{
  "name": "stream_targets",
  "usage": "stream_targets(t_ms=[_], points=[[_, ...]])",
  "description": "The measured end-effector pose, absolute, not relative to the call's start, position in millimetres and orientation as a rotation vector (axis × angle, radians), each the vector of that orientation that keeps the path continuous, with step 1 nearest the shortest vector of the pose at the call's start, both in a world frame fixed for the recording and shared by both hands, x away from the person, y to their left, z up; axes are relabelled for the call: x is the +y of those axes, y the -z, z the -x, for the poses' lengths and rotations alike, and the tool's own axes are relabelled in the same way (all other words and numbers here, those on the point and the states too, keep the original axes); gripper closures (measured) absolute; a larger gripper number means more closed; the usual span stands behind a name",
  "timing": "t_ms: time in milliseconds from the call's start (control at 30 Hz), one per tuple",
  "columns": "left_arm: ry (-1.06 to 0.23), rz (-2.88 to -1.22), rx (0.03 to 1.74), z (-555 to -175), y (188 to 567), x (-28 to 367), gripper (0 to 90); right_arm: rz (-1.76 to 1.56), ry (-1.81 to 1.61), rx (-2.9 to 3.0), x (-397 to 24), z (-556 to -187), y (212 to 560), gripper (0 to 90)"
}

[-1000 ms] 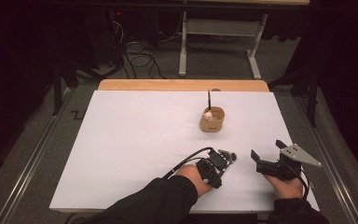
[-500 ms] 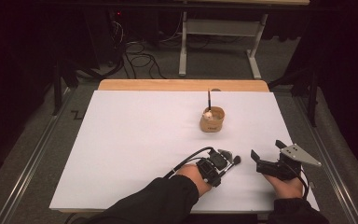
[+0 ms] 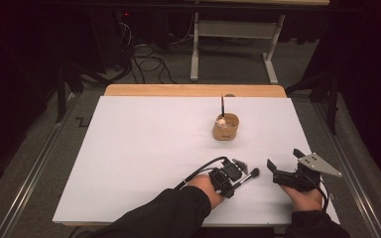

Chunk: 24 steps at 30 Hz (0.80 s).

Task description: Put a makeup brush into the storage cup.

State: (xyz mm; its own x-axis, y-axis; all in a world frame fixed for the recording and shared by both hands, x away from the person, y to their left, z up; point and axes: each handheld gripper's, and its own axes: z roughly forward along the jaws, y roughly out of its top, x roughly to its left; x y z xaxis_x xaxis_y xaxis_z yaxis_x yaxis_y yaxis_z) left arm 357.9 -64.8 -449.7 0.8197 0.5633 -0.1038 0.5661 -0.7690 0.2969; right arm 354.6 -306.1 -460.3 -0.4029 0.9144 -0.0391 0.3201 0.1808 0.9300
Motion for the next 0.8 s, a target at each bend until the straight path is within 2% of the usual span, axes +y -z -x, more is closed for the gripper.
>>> stream_targets(t_ms=[467, 800], points=[[0.003, -2.678, 0.827, -357.9, 441.9, -53.2, 79.7, -1.164, -1.212, 1.835, -306.3, -354.7, 460.9, 0.5], [0.002, -2.653, 0.886, -360.5, 441.1, -17.4, 79.7, -1.167, -1.211, 1.835, -306.4, -354.3, 460.8, 0.5]])
